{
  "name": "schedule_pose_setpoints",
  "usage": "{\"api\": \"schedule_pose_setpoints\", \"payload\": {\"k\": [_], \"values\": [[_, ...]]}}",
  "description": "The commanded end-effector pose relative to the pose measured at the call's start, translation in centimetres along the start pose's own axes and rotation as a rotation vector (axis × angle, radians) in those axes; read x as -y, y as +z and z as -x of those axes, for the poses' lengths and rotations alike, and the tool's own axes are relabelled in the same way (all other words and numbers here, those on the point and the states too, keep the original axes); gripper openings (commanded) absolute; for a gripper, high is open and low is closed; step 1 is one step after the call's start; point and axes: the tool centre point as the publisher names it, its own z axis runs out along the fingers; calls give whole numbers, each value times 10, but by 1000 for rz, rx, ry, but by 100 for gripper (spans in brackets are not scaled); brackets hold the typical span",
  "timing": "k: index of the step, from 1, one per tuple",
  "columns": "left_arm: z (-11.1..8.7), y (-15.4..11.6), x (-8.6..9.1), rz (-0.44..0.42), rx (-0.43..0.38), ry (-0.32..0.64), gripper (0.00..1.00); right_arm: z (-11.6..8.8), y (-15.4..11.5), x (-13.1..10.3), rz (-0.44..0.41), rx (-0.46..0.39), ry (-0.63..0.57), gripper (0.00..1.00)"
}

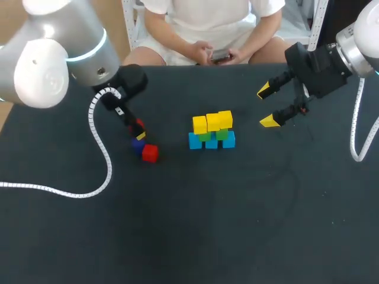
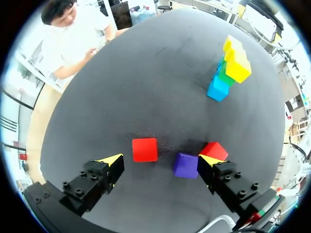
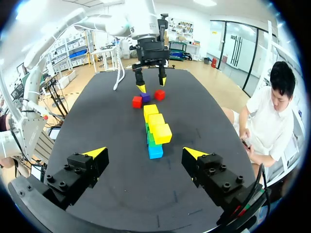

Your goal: Place the blue cubes, place green cubes on the blue cubes, place the yellow cubes on the green cubes, then place the red cubes on the yellow cubes, and place purple cube on the red cubes.

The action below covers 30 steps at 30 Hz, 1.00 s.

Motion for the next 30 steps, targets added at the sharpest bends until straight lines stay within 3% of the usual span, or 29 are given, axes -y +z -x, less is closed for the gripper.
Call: {"api": "schedule_pose_setpoints", "payload": {"k": [1,30], "values": [[2,-3,1,16,-7,-7,100,0,0,-1,-3,1,0,100],[-2,8,-5,19,92,-32,100,0,0,-1,-3,1,0,100]]}}
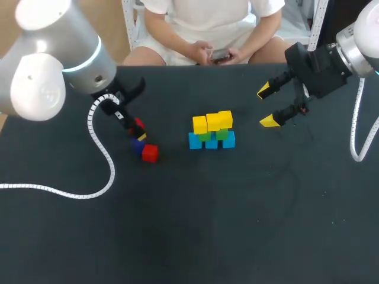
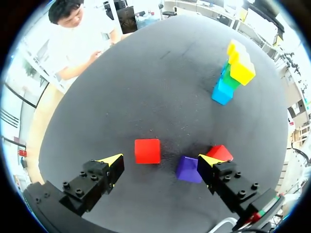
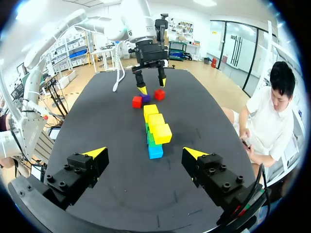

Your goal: Place the blue cubes, place green cubes on the blue cubes, place the yellow cubes on the green cubes, then place the red cubes on the yellow cubes, and place purple cube on the red cubes.

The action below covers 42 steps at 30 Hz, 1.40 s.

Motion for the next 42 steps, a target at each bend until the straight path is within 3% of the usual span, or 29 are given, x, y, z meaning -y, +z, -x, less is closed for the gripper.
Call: {"api": "schedule_pose_setpoints", "payload": {"k": [1,16,18,22,27,29,31,42], "values": [[-1,0,-1,-2,19,-1,100,0,0,-1,-3,1,0,100],[6,8,-4,-9,18,23,100,0,0,-1,-3,1,0,100],[7,8,-4,-10,20,26,91,0,0,-1,-3,1,0,100],[8,8,-4,-12,25,27,40,0,0,-1,-3,1,0,100],[4,11,-3,-20,30,16,21,0,0,-1,-3,1,0,100],[3,12,-3,-22,30,14,5,0,0,-1,-3,1,0,100],[2,12,-2,-25,29,11,0,0,0,-1,-3,1,0,100],[2,8,0,-14,32,15,0,0,0,-1,-3,1,0,100]]}}
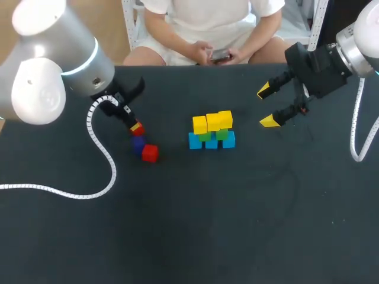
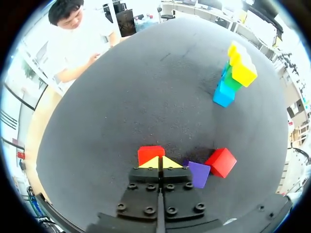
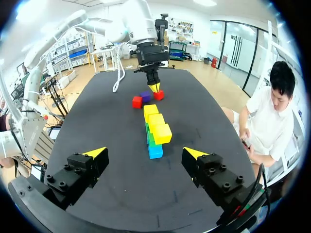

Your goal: Place the blue cubes, place green cubes on the blue cubes, place the yellow cubes on the green cubes, then place the red cubes on the yellow cubes, and place purple cube on the red cubes.

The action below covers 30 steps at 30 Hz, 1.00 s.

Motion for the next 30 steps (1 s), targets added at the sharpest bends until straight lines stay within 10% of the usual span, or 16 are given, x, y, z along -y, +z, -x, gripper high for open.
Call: {"api": "schedule_pose_setpoints", "payload": {"k": [1,2,4,6,7,30], "values": [[-2,0,1,2,-2,1,0,0,0,-1,-3,1,0,100],[-2,0,1,2,-3,-2,0,0,0,-1,-3,1,0,100],[-2,0,1,1,-6,-8,35,0,0,-1,-3,1,0,100],[-2,-1,2,4,-4,-9,95,0,0,-1,-3,1,0,100],[-1,-2,3,10,2,-8,100,0,0,-1,-3,1,0,100],[10,2,-6,28,24,10,97,0,0,-1,-3,1,0,100]]}}
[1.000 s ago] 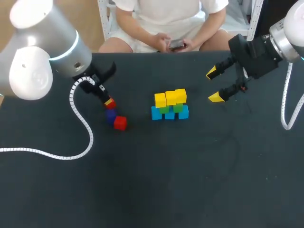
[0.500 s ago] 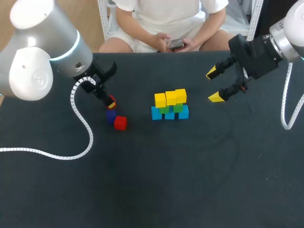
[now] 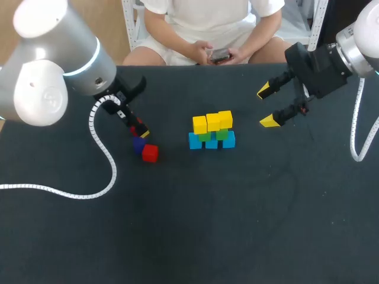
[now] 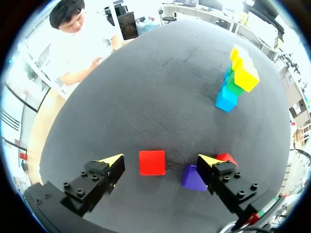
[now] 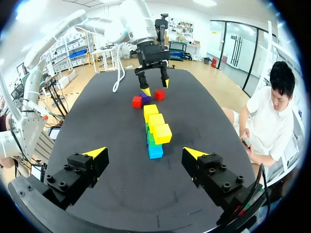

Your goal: Place the blue cubes, place green cubes on the blue cubes, place the yellow cubes on the green cubes, then place the red cubes on the yellow cubes, and place purple cube on the red cubes.

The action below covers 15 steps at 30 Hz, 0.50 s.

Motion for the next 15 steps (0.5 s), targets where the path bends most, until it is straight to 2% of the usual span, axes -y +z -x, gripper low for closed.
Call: {"api": "schedule_pose_setpoints", "payload": {"k": [1,9,15], "values": [[1,4,-2,-4,6,3,96,0,0,-1,-3,1,0,100],[0,4,-5,-4,43,-12,92,0,0,-1,-3,1,0,100],[-2,5,-5,-3,32,-7,61,0,0,-1,-3,1,0,100]]}}
